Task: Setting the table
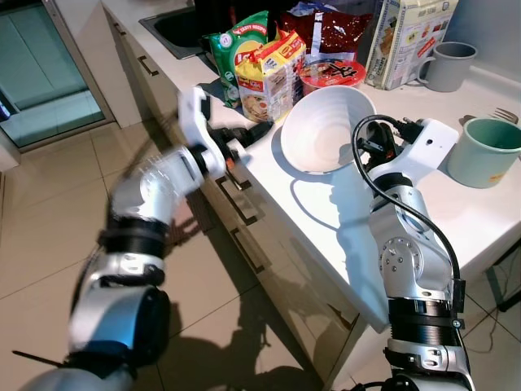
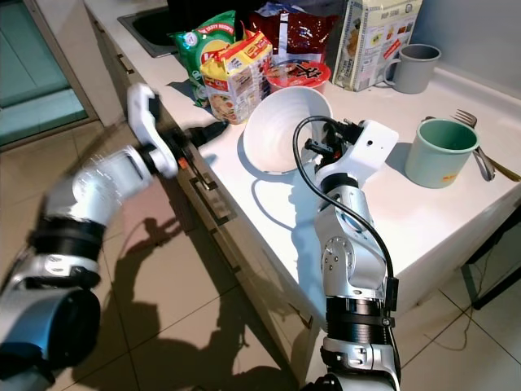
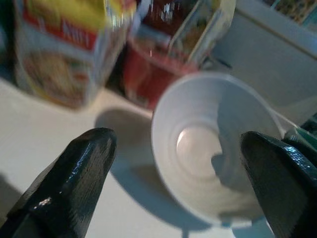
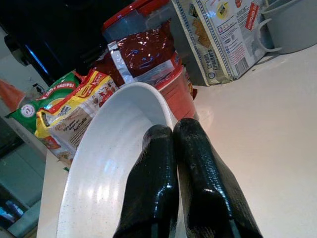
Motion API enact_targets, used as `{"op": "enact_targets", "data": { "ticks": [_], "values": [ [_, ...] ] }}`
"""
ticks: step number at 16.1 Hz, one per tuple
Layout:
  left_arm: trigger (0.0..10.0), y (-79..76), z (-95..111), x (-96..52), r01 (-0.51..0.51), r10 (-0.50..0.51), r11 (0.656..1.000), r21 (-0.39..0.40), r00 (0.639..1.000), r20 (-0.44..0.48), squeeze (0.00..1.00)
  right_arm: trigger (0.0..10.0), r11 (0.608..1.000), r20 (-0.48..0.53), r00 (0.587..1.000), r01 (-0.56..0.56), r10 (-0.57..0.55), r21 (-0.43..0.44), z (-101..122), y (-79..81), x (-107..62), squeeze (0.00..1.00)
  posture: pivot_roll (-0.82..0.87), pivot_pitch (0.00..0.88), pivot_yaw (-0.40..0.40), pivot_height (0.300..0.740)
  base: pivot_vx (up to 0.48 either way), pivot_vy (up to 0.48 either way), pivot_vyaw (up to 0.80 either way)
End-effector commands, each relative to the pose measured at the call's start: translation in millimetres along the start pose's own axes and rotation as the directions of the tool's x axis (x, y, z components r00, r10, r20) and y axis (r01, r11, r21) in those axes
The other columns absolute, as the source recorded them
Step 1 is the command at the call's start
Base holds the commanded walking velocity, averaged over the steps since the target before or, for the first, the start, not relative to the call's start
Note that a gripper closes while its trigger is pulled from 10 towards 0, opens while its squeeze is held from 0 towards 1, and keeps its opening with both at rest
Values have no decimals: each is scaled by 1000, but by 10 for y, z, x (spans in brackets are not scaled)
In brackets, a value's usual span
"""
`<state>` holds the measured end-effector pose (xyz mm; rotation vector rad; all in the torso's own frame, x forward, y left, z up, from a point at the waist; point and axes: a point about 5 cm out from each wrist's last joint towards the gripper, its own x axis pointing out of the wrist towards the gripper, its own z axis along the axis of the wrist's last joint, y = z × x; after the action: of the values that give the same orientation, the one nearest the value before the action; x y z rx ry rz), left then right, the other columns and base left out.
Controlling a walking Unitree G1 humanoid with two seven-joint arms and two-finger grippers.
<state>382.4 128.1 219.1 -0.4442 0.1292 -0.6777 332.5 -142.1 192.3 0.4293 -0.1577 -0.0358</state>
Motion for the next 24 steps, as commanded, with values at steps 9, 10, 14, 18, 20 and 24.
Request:
{"op": "enact_targets", "data": {
  "ticks": [9,10,14,18,20,24],
  "values": [
    [10000,-158,-174,105,35,-38,997,-62,998,-45,0,0,999,-12,999,-43,43,3,-60,102,10,0,10,0,128,740,0,0,0],
    [10000,-172,-189,122,42,-45,997,-68,998,-46,0,0,999,-11,999,-45,45,3,-56,106,11,0,8,0,128,740,0,0,0],
    [10000,-205,-297,219,37,-41,997,-68,997,-60,0,0,998,-8,998,-57,57,9,-52,154,-8,0,-8,0,135,740,0,0,0],
    [10000,-158,-398,268,13,-18,997,-70,997,-79,0,0,998,-6,998,-57,57,16,-44,152,-25,0,-17,0,140,740,0,0,0],
    [10000,-182,-416,295,20,-26,997,-77,996,-80,0,0,998,-6,998,-59,59,19,-44,161,-35,0,-22,0,141,740,0,0,0],
    [10000,-292,-418,388,65,-70,994,-85,996,-60,0,0,998,-11,998,-66,66,23,-57,179,-56,0,-31,0,142,740,0,0,0]
  ]
}}
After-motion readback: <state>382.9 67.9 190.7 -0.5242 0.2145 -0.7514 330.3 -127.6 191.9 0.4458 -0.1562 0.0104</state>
